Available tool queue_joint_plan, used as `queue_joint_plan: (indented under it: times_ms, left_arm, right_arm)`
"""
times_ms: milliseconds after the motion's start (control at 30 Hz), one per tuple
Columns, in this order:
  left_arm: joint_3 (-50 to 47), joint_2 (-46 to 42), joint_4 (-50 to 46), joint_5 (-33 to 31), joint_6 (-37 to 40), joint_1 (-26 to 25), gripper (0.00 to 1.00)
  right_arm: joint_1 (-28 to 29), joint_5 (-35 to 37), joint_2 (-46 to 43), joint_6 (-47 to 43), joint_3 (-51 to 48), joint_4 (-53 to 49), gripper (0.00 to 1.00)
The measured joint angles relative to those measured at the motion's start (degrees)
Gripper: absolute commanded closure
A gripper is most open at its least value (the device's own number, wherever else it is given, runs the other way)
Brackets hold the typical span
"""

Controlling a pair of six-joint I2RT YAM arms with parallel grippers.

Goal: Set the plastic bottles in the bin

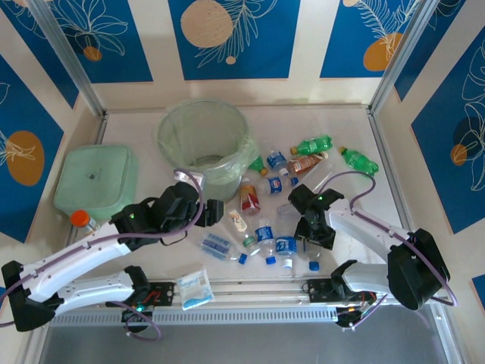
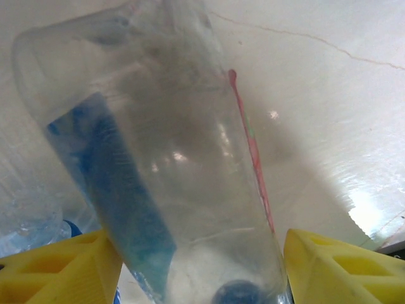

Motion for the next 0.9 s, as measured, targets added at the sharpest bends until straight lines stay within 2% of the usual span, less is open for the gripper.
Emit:
queue_joint_plan:
  times_ms: [500, 700, 900]
  left_arm:
    - [-0.83, -0.63, -0.72, 0.13, -0.48, 0.00, 0.27]
    - [-0.83, -0.61, -0.70, 0.13, -0.48, 0.00, 0.27]
    - [-0.85, -0.61, -0.70, 0.15, -0.48, 0.00, 0.28]
  right_arm:
    - [-0.63, -0.92, 2.56, -0.26, -1.01, 2.99, 0.44]
    - [1.38, -0.81, 1.49, -0.15, -1.01, 2.75, 0.52]
    - [3.85, 0.55, 0.94, 0.42, -0.26, 0.37, 0.52]
